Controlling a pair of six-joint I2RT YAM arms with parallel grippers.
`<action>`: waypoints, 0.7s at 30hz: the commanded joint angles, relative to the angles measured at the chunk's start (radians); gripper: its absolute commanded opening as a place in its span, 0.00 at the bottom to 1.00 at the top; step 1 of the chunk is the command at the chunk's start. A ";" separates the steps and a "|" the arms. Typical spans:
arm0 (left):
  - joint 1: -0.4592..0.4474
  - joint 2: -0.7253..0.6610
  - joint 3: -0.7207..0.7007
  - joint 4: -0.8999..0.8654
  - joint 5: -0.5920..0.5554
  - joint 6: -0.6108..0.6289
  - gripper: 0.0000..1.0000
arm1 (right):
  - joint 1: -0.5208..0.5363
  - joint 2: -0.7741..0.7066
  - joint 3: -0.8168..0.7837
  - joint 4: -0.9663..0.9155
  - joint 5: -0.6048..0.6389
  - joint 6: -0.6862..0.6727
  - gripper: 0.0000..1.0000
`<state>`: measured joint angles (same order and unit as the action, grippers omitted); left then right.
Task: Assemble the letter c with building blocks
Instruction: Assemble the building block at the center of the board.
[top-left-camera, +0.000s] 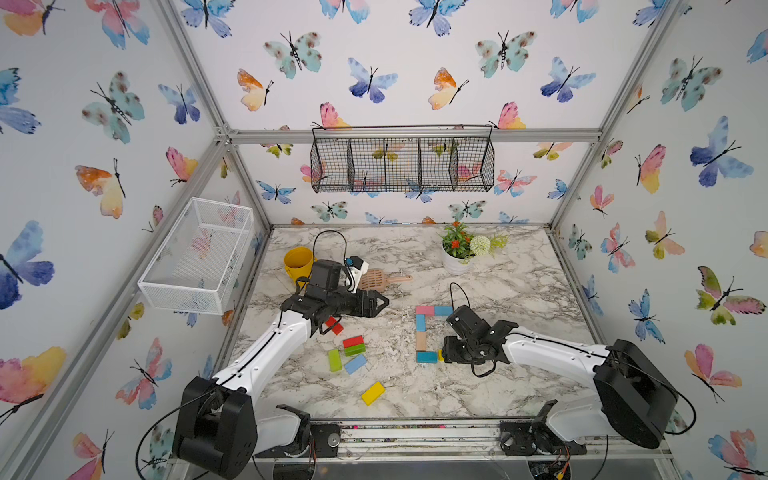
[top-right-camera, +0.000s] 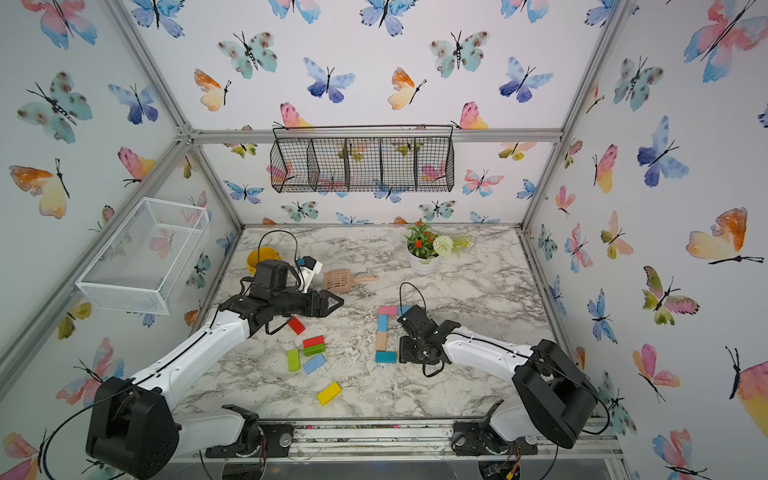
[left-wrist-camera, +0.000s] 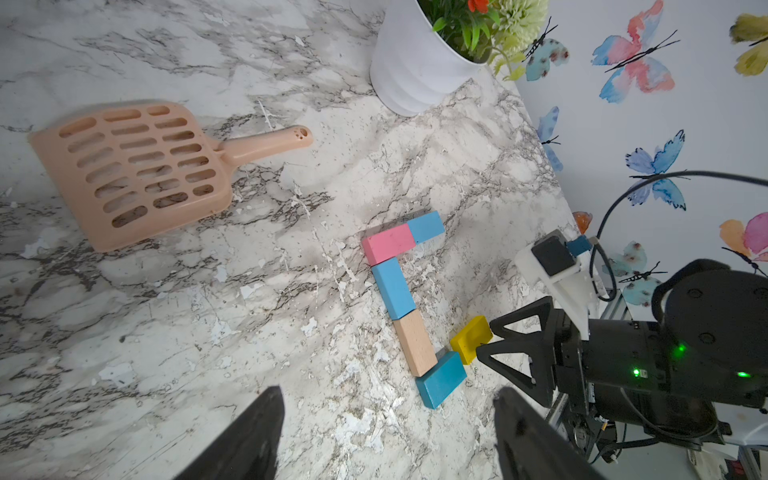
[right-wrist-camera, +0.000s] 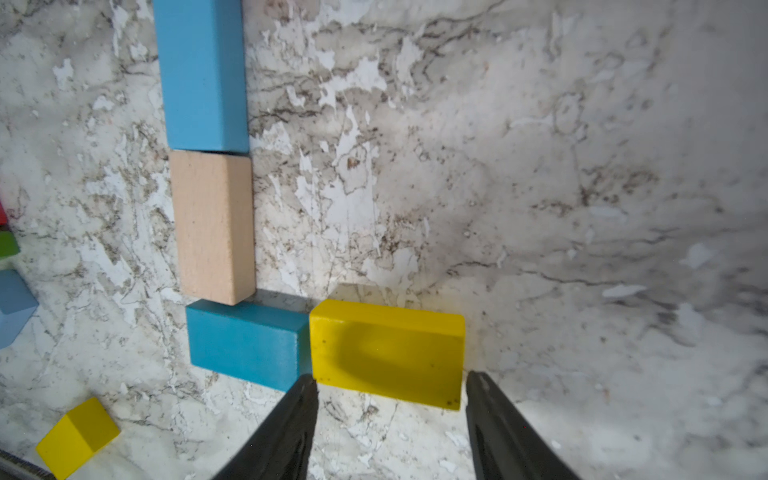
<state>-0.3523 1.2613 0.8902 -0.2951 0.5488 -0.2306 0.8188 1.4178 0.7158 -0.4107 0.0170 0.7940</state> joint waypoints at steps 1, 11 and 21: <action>0.006 -0.013 -0.010 0.011 0.028 -0.003 0.80 | 0.001 0.016 0.029 -0.023 0.060 0.008 0.59; 0.006 -0.019 -0.012 0.011 0.030 -0.003 0.80 | -0.019 0.047 0.046 -0.006 0.074 -0.008 0.47; 0.006 -0.017 -0.014 0.011 0.031 -0.002 0.80 | -0.031 0.053 0.059 0.019 0.079 -0.007 0.44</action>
<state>-0.3523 1.2613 0.8867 -0.2947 0.5495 -0.2325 0.7967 1.4578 0.7483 -0.3965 0.0723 0.7921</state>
